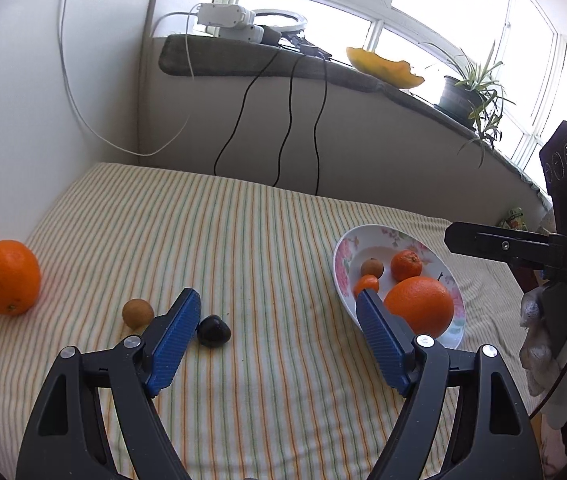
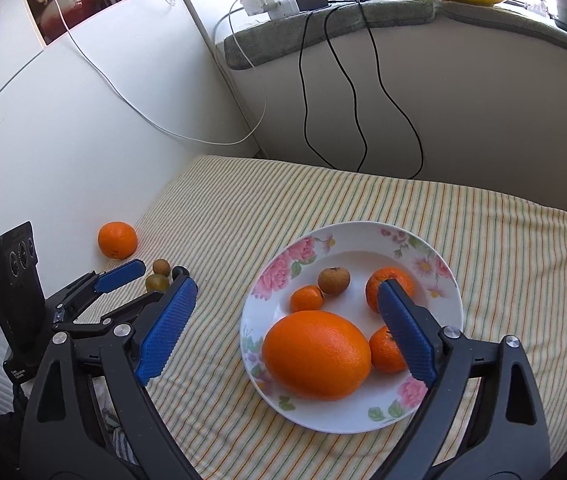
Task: Organize fruits
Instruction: 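Move the right gripper to the large orange beside the wall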
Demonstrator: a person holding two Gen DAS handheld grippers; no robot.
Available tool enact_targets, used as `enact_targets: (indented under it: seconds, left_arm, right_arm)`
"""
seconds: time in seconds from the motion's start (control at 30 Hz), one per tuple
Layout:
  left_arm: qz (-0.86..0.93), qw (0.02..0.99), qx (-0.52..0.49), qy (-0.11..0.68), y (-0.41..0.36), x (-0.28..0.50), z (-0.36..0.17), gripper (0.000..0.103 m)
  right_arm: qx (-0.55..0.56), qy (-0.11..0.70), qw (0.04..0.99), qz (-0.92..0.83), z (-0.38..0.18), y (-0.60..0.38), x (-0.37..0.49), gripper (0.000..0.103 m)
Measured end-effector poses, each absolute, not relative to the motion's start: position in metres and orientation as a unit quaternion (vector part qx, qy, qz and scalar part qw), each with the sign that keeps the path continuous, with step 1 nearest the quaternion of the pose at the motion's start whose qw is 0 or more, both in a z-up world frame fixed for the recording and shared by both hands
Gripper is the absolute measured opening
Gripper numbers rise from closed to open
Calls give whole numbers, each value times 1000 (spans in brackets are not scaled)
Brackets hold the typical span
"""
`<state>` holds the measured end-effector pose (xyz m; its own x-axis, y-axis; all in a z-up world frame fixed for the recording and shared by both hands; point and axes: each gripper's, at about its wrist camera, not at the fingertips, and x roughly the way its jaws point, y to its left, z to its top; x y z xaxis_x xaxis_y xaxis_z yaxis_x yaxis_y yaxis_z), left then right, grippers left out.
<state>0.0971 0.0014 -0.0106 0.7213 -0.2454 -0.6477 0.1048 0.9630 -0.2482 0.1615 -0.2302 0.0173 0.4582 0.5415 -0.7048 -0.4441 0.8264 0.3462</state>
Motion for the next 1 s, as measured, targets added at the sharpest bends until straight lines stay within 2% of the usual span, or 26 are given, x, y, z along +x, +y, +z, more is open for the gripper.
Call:
enact_targets:
  seconds: [0.43,1.0]
  left_arm:
    - [10,928,-132,349,81,60,-21,80]
    - [97,915,-189,342,159,52,-47,80]
  right_arm:
    - [52,442,813,376,33,-142,183,94]
    - [69,500,733,456,6,-20,221,94]
